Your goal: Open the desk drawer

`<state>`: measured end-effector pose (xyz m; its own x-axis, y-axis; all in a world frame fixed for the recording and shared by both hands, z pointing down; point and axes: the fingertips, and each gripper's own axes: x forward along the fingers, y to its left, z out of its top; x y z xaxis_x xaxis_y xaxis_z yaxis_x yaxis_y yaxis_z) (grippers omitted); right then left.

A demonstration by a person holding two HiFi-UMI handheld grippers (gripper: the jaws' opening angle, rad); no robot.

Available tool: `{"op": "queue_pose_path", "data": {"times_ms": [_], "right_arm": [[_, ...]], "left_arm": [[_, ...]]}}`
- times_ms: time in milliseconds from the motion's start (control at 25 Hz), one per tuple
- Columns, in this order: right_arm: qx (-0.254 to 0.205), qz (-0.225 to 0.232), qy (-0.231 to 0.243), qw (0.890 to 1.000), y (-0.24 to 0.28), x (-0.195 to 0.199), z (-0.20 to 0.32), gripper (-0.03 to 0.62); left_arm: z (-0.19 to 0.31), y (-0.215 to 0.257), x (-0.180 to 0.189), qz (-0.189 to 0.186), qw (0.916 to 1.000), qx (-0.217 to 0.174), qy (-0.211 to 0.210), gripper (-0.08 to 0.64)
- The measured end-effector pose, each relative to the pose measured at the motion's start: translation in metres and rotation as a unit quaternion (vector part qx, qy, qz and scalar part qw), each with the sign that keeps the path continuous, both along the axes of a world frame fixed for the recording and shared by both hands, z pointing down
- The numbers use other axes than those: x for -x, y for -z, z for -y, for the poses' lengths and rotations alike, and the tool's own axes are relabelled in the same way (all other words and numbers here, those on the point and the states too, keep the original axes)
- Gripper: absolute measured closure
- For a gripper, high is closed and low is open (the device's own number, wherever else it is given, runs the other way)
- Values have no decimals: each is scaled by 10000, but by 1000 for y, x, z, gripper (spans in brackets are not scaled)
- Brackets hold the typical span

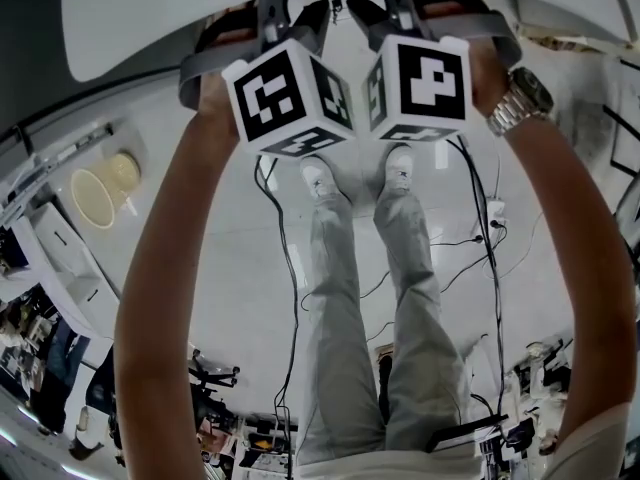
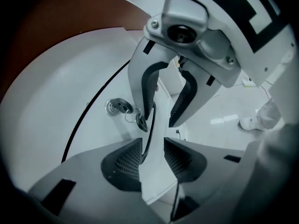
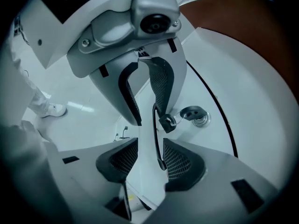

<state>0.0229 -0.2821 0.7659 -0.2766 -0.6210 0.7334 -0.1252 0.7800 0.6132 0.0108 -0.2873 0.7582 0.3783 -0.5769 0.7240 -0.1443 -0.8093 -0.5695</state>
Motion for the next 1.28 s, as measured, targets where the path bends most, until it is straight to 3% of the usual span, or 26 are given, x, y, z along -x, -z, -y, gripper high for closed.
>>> {"op": "queue_pose_path", "data": {"times_ms": [160, 240, 360, 560, 760, 1280], "right_arm": [[44, -65, 42, 10000, -5, 4, 1, 425], [-4, -85, 45, 10000, -5, 4, 2, 435], [-25, -33, -64, 10000, 0, 2, 9, 542], [-127, 20, -89, 9999, 2, 1, 12, 548], [-13, 10, -88, 10000, 0, -2, 10, 548], [95, 162, -81, 9998, 3, 2, -7, 549]], "left_arm": [[1, -1, -2, 132, 9996, -220, -133, 423], [5, 1, -1, 140, 9991, -394, -119, 479], [7, 1, 0, 298, 9981, -521, -151, 515], [6, -1, -1, 307, 9984, -459, -135, 520], [6, -2, 0, 570, 9968, -520, -213, 529], [-11, -1, 3, 440, 9982, -366, -170, 529]]}}
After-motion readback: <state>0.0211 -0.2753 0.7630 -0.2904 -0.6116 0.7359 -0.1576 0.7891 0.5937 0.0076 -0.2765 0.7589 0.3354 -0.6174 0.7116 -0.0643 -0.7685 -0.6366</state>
